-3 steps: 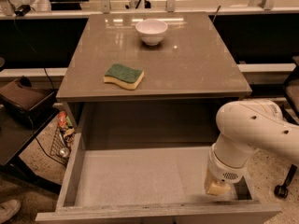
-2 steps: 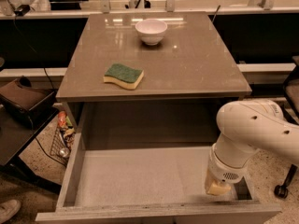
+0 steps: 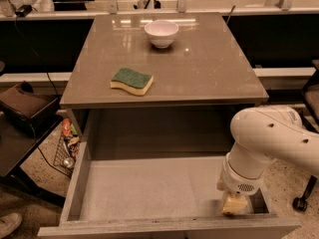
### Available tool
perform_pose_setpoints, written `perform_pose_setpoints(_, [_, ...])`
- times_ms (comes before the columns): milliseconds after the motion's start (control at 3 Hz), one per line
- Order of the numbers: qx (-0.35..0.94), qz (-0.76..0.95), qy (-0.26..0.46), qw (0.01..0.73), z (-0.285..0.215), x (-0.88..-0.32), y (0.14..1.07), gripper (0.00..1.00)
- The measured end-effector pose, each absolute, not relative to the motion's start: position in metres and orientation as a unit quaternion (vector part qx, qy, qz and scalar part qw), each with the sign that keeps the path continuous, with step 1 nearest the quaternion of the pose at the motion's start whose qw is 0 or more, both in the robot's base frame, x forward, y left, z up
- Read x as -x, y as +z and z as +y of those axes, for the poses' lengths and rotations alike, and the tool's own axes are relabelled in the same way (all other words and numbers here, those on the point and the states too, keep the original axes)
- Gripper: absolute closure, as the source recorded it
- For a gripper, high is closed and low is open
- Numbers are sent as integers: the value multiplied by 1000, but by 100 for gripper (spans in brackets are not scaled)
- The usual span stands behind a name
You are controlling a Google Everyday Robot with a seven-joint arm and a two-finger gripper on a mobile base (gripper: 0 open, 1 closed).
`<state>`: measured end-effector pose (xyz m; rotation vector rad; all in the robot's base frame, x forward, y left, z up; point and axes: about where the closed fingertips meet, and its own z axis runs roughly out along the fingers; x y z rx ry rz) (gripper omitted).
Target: Open top drawer
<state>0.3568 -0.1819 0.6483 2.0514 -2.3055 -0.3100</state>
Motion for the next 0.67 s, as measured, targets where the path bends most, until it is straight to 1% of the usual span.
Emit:
perform_pose_setpoints(333, [-661,-743,-99,20,-182,-356,649,0])
perform_pose_setpoints(667, [-661,-743,-99,20,-182,-356,649,0])
